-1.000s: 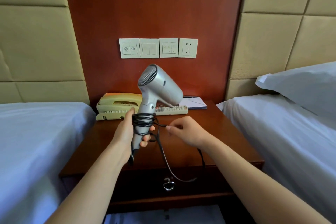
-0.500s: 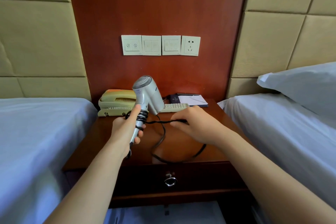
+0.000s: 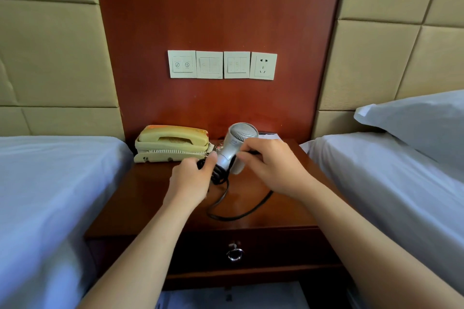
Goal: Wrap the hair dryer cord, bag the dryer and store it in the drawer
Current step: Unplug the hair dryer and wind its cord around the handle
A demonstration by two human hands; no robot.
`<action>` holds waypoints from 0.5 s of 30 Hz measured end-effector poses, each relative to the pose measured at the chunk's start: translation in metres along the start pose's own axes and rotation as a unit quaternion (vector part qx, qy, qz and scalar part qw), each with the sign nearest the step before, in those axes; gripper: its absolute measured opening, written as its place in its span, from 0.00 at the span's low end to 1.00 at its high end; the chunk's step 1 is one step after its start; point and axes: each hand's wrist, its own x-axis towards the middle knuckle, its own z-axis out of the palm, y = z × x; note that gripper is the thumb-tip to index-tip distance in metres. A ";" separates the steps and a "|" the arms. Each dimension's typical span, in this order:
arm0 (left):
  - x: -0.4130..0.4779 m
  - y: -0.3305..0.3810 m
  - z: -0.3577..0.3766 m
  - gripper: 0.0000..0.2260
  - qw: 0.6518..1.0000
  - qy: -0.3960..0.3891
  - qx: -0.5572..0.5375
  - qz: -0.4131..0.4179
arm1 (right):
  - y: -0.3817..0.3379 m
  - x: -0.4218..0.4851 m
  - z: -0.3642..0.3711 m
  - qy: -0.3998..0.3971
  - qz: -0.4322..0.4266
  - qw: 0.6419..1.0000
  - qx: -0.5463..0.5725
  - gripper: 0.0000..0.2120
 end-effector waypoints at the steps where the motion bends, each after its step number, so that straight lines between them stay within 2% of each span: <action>1: -0.001 0.002 0.000 0.26 1.000 -0.001 0.010 0.008 | 0.001 0.001 -0.002 0.009 0.010 1.000 0.005 0.09; 7: -0.017 0.019 -0.004 0.29 0.998 -0.034 0.037 0.024 | 0.003 0.000 -0.001 0.040 0.010 0.999 0.010 0.10; 10: -0.023 0.024 -0.007 0.31 0.992 -0.072 0.072 0.078 | 0.006 -0.002 -0.002 0.034 0.010 0.999 -0.010 0.10; 15: -0.029 0.029 -0.002 0.42 0.972 -0.101 0.148 0.152 | 0.002 -0.004 -0.004 0.019 0.000 1.000 -0.024 0.09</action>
